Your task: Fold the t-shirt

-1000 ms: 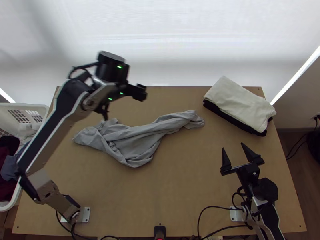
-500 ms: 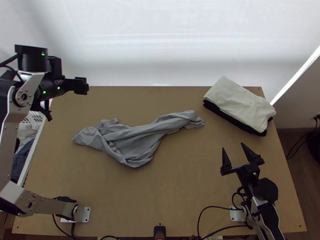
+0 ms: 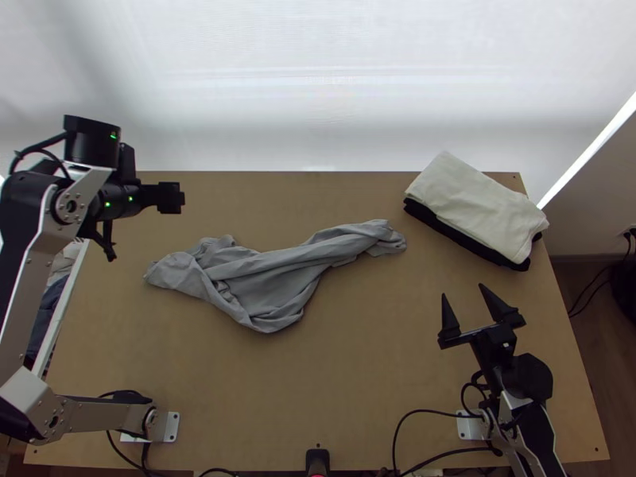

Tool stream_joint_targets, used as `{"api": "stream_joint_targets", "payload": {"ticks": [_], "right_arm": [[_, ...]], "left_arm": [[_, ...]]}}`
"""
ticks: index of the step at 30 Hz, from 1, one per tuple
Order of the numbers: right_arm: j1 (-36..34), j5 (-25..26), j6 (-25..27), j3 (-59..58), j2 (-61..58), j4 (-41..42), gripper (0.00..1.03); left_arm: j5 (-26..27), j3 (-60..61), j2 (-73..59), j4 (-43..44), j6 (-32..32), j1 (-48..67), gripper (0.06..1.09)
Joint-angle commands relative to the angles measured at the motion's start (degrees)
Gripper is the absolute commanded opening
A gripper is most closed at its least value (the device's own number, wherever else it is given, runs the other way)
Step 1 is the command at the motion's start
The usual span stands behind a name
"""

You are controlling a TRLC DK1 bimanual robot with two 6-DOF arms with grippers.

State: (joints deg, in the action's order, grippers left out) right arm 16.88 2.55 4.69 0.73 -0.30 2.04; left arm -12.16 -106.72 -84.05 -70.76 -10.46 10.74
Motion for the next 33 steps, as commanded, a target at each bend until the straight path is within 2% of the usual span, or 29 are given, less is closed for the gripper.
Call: {"api": "stream_joint_targets", "payload": {"ticks": [1,4,6,8,9,13,17,27,33], "right_arm": [[1.0,0.0,-0.7,-0.6,0.5,0.5,0.99],[1.0,0.0,-0.6,-0.6,0.5,0.5,0.99],[1.0,0.0,-1.0,-0.6,0.5,0.5,0.99],[2.3,0.0,-6.9,-0.6,0.5,0.5,0.99],[3.0,0.0,-7.5,-0.6,0.5,0.4,0.99],[1.7,0.4,-7.6,-0.2,0.4,-2.7,0.99],[0.2,0.4,-8.4,-0.3,0.6,-2.0,0.99],[-0.2,0.4,-0.3,3.8,0.4,2.6,0.99],[3.0,0.4,1.5,9.6,-5.2,2.7,0.99]], "left_arm": [[-3.3,4.1,0.5,1.1,1.0,-1.8,1.05],[-3.3,7.2,1.2,1.5,1.9,-4.3,1.05],[-3.3,11.4,1.2,3.1,5.0,-6.4,1.05],[-3.3,16.4,0.6,5.7,7.6,-8.8,1.05],[-3.2,18.5,-0.2,6.3,8.6,-10.1,1.05],[-3.1,25.5,-1.9,9.1,10.7,-13.2,1.05],[-0.1,28.1,-0.6,12.2,10.8,-15.3,1.05],[1.2,39.7,3.2,19.2,12.5,-18.0,1.05],[2.1,48.0,3.5,26.6,15.6,-19.1,1.05]]}}
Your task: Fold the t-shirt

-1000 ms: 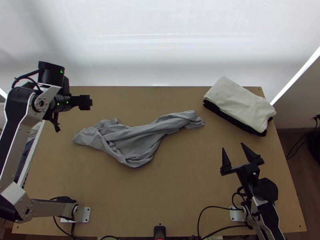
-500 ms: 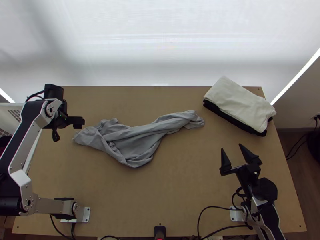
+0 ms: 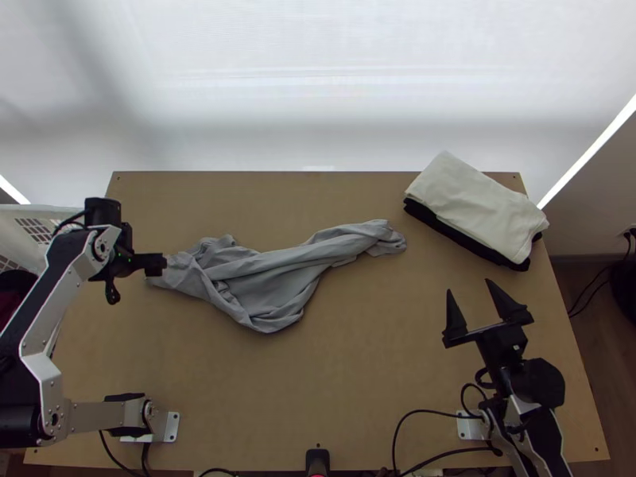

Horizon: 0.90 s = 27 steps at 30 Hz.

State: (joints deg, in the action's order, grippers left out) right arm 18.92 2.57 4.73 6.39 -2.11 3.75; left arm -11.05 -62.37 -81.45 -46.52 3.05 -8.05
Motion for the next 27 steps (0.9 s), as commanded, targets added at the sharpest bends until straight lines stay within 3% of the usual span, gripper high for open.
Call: {"api": "stream_joint_targets", "payload": {"ticks": [1,13,16,19,23,24,25,27], "right_arm": [[0.9,0.3,1.4,5.5,-5.9,1.0,0.99],[0.9,0.2,-0.9,26.1,-29.8,-2.2,0.99],[0.9,0.2,-3.6,33.0,-34.7,-5.9,0.99],[0.9,0.2,-4.8,37.6,-37.4,-8.2,0.99],[1.6,0.2,-5.3,41.3,-39.1,-10.8,0.99],[1.6,0.2,-5.3,42.0,-39.5,-11.2,0.99],[1.6,0.2,-5.3,42.6,-39.7,-11.6,0.99],[1.6,0.2,-5.3,43.3,-40.2,-11.9,0.99]], "left_arm": [[1.5,5.0,0.9,3.9,2.8,-0.3,1.05],[1.9,9.1,-4.1,15.7,3.5,0.1,1.03],[2.0,9.1,-5.9,16.3,3.9,0.2,1.03],[1.9,9.2,-8.1,16.6,4.7,0.5,0.94],[1.9,9.2,-10.0,16.7,5.5,0.3,0.94],[1.9,9.5,-9.9,16.7,5.9,0.3,0.88],[1.9,10.1,-9.4,17.9,6.2,0.5,0.70],[1.9,11.6,-7.5,22.9,6.2,0.5,0.16]]}}
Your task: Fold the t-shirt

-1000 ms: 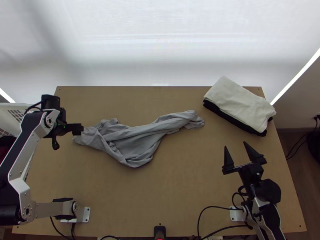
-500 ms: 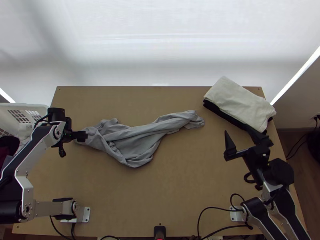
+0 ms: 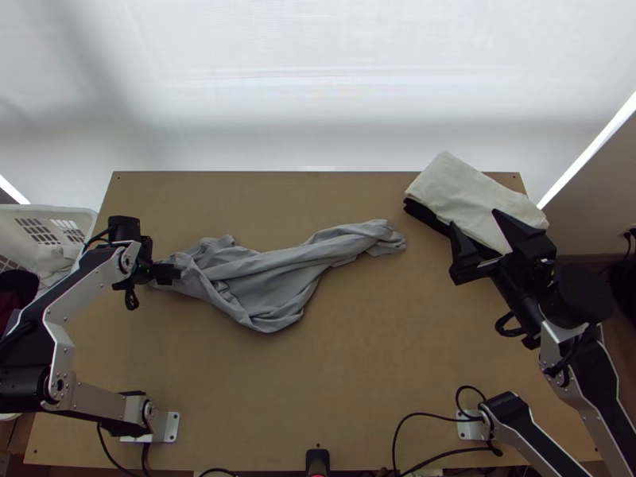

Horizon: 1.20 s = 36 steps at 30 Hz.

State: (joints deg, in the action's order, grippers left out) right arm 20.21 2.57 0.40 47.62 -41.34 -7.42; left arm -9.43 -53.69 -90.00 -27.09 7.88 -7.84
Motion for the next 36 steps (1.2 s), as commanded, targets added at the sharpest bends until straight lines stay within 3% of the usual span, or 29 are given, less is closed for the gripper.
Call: {"api": "stream_joint_targets", "payload": {"ticks": [1,9,15,26,36], "right_arm": [[0.4,0.2,-0.9,2.2,-1.0,-0.9,0.99],[0.3,0.2,-1.0,1.5,-0.8,-1.3,0.99],[0.2,0.2,-1.6,2.1,-1.2,-4.4,0.99],[-0.3,0.3,-6.8,7.8,-5.3,-11.5,0.99],[-1.7,0.3,-9.8,12.4,-6.7,-17.0,0.99]], "left_arm": [[0.4,3.2,1.6,5.1,1.2,0.3,0.10],[0.5,-0.6,4.0,3.7,-0.1,0.7,0.09],[0.5,-13.5,6.5,-6.4,-4.6,3.4,0.09],[0.3,-41.8,4.1,-22.1,-14.4,24.3,0.09],[-1.1,-56.0,-8.6,-22.9,-16.4,40.5,0.09]]}}
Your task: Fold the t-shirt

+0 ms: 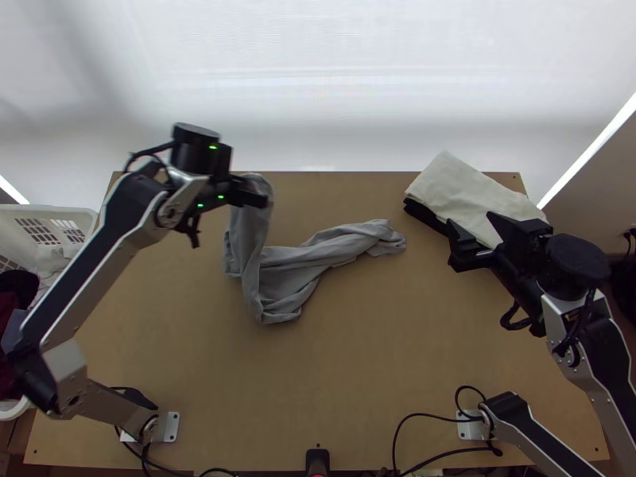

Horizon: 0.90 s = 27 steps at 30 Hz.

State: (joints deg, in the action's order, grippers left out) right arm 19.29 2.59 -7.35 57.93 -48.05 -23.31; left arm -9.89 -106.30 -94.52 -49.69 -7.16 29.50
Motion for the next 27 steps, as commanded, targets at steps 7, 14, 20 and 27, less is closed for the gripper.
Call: {"api": "stream_joint_targets", "payload": {"ticks": [7,14,20,27], "right_arm": [[-3.1,0.3,-3.9,3.8,0.2,-6.0,0.99],[-5.3,0.3,-3.9,3.0,2.1,-8.2,0.99],[-6.5,0.3,-3.9,1.5,3.5,-8.3,0.99],[-6.5,0.3,-3.9,-0.5,4.8,-7.0,0.99]], "left_arm": [[-1.9,-15.2,-16.9,-0.1,-2.8,8.9,0.09],[-1.9,-24.9,-26.9,4.0,-2.9,15.2,0.09],[-1.9,-24.5,-31.1,6.4,-3.3,19.6,0.09],[-1.2,-20.9,-32.0,6.7,-7.3,21.9,0.09]]}}
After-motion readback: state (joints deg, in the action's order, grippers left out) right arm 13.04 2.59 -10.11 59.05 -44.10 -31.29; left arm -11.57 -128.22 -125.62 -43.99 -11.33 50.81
